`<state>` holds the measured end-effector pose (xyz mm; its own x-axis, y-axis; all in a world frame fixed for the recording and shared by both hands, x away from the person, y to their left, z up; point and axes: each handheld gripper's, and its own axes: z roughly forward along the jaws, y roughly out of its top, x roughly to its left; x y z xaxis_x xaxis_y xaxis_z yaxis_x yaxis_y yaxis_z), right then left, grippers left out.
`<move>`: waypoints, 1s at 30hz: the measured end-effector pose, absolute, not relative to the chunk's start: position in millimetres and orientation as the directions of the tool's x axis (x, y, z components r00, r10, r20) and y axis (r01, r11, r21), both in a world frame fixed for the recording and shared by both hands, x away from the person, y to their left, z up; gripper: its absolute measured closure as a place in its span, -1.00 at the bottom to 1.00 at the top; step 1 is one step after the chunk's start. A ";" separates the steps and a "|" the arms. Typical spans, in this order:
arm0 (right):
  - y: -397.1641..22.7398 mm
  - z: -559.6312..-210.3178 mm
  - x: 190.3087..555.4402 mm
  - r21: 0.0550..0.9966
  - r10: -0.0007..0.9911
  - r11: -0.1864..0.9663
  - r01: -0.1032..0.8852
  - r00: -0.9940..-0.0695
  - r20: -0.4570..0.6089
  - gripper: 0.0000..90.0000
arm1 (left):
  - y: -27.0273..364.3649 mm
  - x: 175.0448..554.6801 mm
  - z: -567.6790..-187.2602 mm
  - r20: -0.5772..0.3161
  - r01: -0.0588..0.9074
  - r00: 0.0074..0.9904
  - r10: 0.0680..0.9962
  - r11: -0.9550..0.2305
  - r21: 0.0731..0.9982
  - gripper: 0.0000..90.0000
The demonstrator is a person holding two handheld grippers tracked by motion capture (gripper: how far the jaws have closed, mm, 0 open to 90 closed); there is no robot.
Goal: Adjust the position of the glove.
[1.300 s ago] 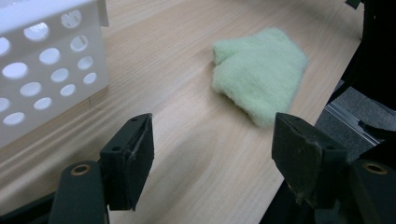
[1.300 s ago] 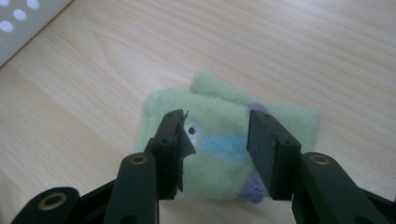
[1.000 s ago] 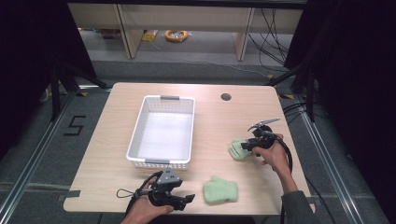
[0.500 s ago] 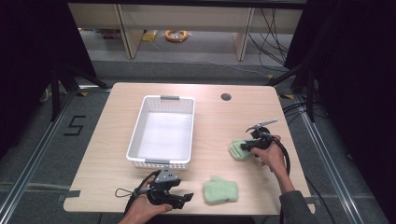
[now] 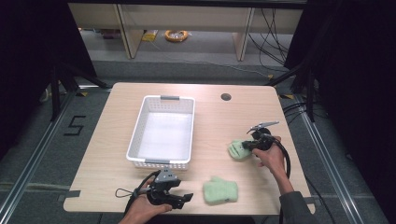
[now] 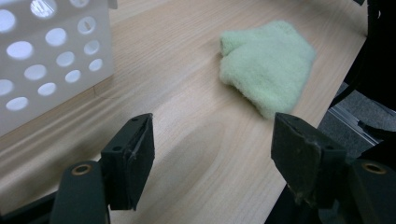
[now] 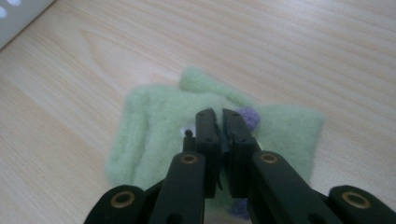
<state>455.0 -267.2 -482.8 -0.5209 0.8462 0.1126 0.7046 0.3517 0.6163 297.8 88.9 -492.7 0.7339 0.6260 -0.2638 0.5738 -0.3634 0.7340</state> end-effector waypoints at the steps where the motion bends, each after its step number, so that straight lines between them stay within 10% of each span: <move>1: -266.2 -479.4 452.1 0.605 0.848 0.339 0.720 -0.513 0.135 0.93 | 89.1 297.7 -492.7 -0.263 0.573 0.734 0.626 -0.363 0.735 -0.33; 30: -237.3 -432.0 354.9 0.715 0.735 0.331 0.616 -0.644 0.214 0.94 | 95.2 299.9 -490.9 -0.239 0.567 0.729 0.642 -0.370 0.736 -0.33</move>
